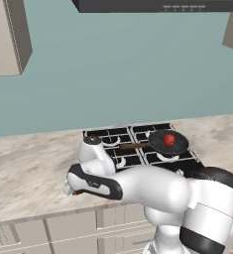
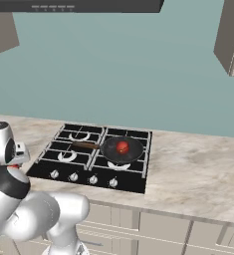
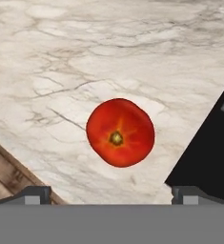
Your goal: Place the pan on the front right burner on the stove. Then place the tomato and the onion in the pan and turn on the front right burner.
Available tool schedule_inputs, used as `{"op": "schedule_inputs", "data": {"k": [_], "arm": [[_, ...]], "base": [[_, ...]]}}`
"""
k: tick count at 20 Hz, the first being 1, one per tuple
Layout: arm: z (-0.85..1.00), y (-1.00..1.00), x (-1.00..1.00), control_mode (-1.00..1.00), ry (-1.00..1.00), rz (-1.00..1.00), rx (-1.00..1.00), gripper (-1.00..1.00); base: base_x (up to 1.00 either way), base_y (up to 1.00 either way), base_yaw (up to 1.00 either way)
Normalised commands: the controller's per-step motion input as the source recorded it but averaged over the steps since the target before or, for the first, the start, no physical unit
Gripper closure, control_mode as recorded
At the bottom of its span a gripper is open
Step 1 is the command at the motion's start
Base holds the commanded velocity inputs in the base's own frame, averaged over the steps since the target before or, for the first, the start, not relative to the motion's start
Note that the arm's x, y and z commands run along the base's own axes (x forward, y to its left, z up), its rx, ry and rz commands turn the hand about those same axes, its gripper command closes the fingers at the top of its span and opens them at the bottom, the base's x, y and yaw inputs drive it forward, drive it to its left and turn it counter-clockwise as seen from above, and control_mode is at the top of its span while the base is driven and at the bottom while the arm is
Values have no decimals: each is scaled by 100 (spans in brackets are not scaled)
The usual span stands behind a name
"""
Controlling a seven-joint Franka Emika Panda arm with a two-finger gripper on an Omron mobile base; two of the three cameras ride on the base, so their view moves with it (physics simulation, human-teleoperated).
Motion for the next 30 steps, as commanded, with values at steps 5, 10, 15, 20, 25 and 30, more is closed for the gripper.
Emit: {"op": "schedule_inputs", "data": {"k": [5,10,15,20,25,30], "arm": [[-15,4,13,-100,0,0,0,-100],[-10,6,19,-100,0,0,0,-100],[-11,10,19,-100,0,0,0,-100],[-19,14,10,-100,3,0,0,-100],[-23,19,8,-100,4,0,0,100],[-13,12,5,-100,1,0,0,100]], "base": [[0,0,0],[0,0,0],[0,0,0],[0,0,0],[0,0,0],[0,0,0]]}}
